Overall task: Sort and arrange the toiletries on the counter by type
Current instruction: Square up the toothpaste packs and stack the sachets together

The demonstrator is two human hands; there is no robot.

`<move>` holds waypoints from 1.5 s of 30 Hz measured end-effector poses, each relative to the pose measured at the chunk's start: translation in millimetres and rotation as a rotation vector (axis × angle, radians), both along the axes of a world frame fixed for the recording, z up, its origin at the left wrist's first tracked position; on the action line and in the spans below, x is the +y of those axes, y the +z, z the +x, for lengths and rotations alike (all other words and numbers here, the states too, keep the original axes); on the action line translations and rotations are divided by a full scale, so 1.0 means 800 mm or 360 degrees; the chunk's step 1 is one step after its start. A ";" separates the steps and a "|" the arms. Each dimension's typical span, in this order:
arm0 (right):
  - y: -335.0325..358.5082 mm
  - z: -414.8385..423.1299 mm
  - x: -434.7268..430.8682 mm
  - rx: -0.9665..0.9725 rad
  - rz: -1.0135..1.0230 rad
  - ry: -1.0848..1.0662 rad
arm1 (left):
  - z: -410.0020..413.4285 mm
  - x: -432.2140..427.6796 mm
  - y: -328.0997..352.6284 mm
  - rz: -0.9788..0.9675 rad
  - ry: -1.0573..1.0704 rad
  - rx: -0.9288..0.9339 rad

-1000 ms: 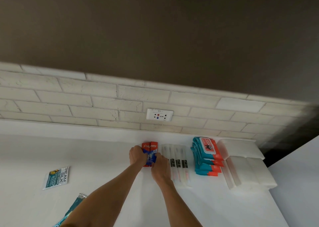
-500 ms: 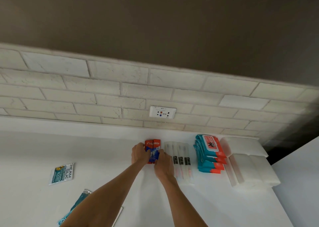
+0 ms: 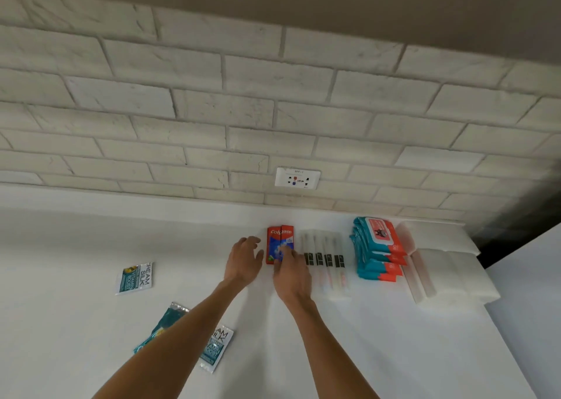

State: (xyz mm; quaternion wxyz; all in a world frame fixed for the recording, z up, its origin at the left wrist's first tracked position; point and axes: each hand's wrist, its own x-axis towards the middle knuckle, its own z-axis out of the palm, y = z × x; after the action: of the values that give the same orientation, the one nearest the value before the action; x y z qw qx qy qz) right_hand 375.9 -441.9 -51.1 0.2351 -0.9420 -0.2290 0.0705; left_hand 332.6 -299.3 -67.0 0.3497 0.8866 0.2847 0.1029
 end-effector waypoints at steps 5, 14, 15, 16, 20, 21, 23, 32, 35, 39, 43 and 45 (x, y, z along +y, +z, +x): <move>0.007 -0.064 -0.004 0.0030 0.0118 0.0032 | -0.076 0.024 0.004 0.0126 -0.0127 -0.0037; -0.011 -0.210 0.001 0.0121 0.0130 0.0107 | -0.236 0.026 0.008 0.0180 -0.0314 0.0050; -0.015 -0.231 0.004 0.0117 0.0128 0.0107 | -0.254 0.027 0.007 0.0206 -0.0369 0.0075; -0.021 -0.250 0.006 0.0106 0.0117 0.0115 | -0.270 0.026 0.005 0.0233 -0.0423 0.0087; -0.051 -0.318 0.009 -0.0031 0.0144 0.0113 | -0.320 0.028 -0.015 0.0540 -0.0757 0.0099; -0.056 -0.328 0.008 -0.0087 0.0126 0.0103 | -0.327 0.029 -0.022 0.0623 -0.0836 0.0114; -0.061 -0.348 0.009 -0.0185 0.0062 0.0085 | -0.344 0.037 -0.031 0.0735 -0.0951 0.0180; -0.104 -0.388 -0.006 -0.0219 -0.0244 0.0025 | -0.385 0.047 -0.052 0.1005 -0.1119 0.0268; -0.104 -0.389 -0.007 -0.0211 -0.0315 0.0041 | -0.392 0.044 -0.050 0.1017 -0.1118 0.0266; -0.104 -0.383 -0.007 -0.0196 -0.0367 0.0049 | -0.391 0.039 -0.051 0.1013 -0.1113 0.0322; -0.103 -0.361 -0.008 -0.0191 -0.0379 0.0066 | -0.371 0.035 -0.048 0.1018 -0.1090 0.0455; -0.104 -0.346 -0.009 -0.0154 -0.0392 0.0028 | -0.351 0.033 -0.044 0.1032 -0.1061 0.0524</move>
State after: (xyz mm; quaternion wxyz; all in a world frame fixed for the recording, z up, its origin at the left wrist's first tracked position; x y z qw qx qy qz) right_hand 99.0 -449.4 -134.5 0.1058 -0.9639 -0.2380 0.0546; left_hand 51.8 -273.2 -102.4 0.0199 0.9971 -0.0096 -0.0727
